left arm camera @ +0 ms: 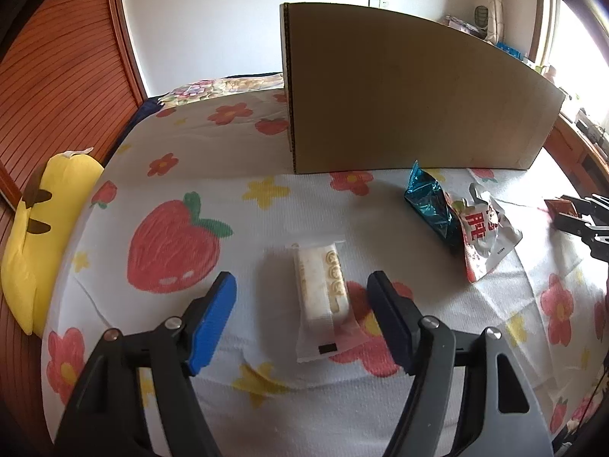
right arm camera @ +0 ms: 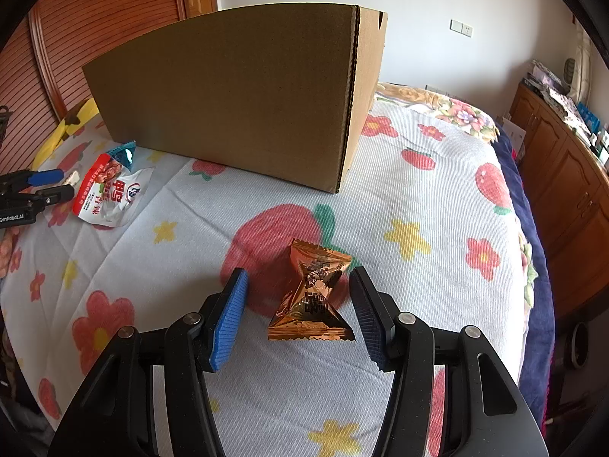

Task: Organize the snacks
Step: 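Grasp the white cake bar with the left tool while the right tool grasps the copper candy, then carry the cake bar and copper candy up over the cardboard box, then open both tools to drop the cake bar and copper candy into the box, then move the left tool to the blue candy while the right tool reaches the duck snack bag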

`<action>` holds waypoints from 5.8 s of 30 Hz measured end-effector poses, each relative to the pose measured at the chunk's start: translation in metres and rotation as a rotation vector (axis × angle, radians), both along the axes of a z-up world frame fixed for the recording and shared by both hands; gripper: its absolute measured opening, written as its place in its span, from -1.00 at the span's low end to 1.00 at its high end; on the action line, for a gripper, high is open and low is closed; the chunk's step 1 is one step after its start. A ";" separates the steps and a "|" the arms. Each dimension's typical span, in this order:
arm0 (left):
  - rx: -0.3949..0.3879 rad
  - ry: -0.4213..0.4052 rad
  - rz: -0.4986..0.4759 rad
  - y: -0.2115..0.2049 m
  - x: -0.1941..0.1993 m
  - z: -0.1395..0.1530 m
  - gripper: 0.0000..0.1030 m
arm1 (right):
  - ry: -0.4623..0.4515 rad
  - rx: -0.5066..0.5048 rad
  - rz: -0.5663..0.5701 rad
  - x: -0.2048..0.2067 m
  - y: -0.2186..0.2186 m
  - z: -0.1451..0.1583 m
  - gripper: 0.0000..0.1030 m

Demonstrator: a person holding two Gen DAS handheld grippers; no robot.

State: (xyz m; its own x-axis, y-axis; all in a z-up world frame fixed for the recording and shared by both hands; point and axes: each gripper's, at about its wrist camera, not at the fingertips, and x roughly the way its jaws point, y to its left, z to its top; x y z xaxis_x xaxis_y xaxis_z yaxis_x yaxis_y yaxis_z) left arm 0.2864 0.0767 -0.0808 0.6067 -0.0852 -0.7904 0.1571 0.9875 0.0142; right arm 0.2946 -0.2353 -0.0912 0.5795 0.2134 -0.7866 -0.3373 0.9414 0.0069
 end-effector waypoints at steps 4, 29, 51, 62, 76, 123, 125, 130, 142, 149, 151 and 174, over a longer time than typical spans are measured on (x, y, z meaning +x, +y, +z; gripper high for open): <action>0.036 -0.012 -0.036 -0.006 -0.004 0.001 0.39 | 0.000 -0.001 0.000 0.000 0.000 0.000 0.08; -0.021 0.022 -0.088 -0.002 -0.003 0.006 -0.61 | 0.002 -0.003 0.000 0.000 0.000 0.000 0.09; -0.093 -0.085 -0.163 -0.019 -0.041 0.049 -0.61 | 0.002 -0.006 -0.001 0.000 0.001 0.000 0.03; -0.096 -0.155 -0.242 -0.050 -0.057 0.077 -0.61 | 0.007 0.012 -0.027 -0.007 -0.007 0.009 -0.62; -0.084 -0.195 -0.244 -0.060 -0.038 0.091 -0.61 | -0.125 0.088 0.047 -0.033 0.009 0.072 -0.62; -0.111 -0.278 -0.223 -0.070 0.123 0.102 -0.61 | -0.237 0.121 0.143 0.120 0.083 0.107 -0.61; -0.112 -0.273 -0.222 -0.070 0.124 0.100 -0.61 | -0.231 0.120 0.140 0.120 0.083 0.103 -0.61; -0.109 -0.258 -0.222 -0.075 0.125 0.095 -0.61 | -0.214 0.113 0.138 0.125 0.086 0.099 -0.60; -0.119 -0.246 -0.219 -0.073 0.130 0.088 -0.60 | -0.197 0.119 0.137 0.128 0.086 0.092 -0.59; -0.111 -0.260 -0.209 -0.072 0.127 0.089 -0.26 | -0.184 0.117 0.123 0.128 0.084 0.091 -0.39; -0.116 -0.264 -0.204 -0.070 0.123 0.092 -0.25 | -0.184 0.122 0.108 0.128 0.080 0.091 -0.32; -0.093 -0.267 -0.184 -0.027 0.022 0.092 -0.16 | -0.143 0.159 0.095 0.016 0.092 0.100 0.22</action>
State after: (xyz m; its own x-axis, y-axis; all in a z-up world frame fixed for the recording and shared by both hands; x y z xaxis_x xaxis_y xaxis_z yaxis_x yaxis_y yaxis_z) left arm 0.3082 0.0496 0.0117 0.7593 -0.2770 -0.5889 0.3358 0.9419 -0.0101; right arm 0.3105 -0.1430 0.0090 0.6540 0.3866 -0.6502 -0.4324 0.8963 0.0981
